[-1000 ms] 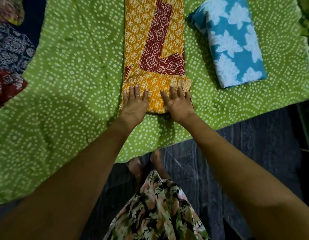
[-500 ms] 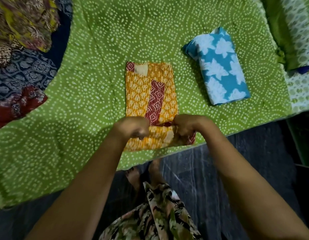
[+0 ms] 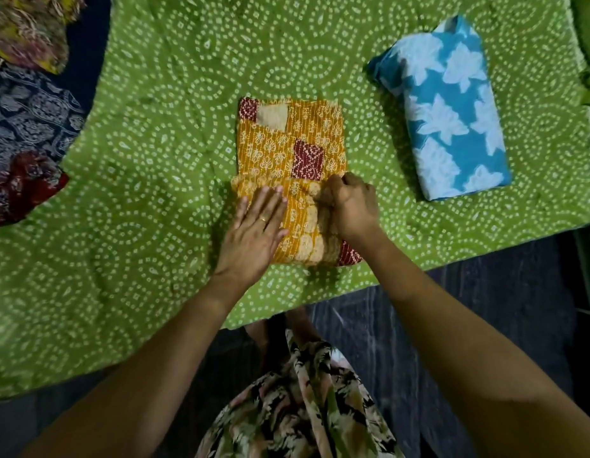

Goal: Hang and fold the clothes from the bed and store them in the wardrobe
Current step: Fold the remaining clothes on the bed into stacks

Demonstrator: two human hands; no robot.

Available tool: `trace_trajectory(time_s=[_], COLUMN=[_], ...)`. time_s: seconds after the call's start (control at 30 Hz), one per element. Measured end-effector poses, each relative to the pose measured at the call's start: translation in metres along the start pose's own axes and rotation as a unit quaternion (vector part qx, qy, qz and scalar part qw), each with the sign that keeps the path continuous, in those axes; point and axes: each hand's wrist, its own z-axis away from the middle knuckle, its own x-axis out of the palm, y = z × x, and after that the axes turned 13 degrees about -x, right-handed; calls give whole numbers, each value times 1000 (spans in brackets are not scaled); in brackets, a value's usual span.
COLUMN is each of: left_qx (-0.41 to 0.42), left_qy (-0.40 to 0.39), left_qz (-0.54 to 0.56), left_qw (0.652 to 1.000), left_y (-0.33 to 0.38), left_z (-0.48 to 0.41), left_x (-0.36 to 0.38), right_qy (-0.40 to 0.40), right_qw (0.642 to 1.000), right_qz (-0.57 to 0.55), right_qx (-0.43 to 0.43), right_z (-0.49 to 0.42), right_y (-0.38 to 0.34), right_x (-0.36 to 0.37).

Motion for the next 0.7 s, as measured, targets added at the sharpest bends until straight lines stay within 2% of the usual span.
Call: trace_trajectory(time_s=[0.07,0.2,0.3,0.37,0.43,0.5,0.57,0.7], left_qx=[-8,-54,-42,-38,-28,-16,-10,1], left_qy=[-41,-89,-111,-143,-164,-184,-196,-151], left_qz=[-9,78,80,84,91,78,50,-5], left_qw=[999,992,990,985,982,980,979,989], left_y=[-2,-7,-9,-12,-15,-15,-14,-4], left_z=[0,-15,-24,-27,-30,-31,-28,-18], left_x=[8,24,32,33,33,30,26,18], right_qy=[46,111,118,85,-15,-113,-142,-192], right_qw=[999,994,992,990,985,975,972,959], right_qz=[-7,-1,-19,-30,-21,6,-4,33], right_qx=[0,-22,-45,-107,-169,-190,-186,-206], right_z=[-4,-13,-20,-21,-15,-9,-6,10], right_y=[2,6,13,16,16,19,22,14], right_x=[4,17,20,21,27,36,36,26])
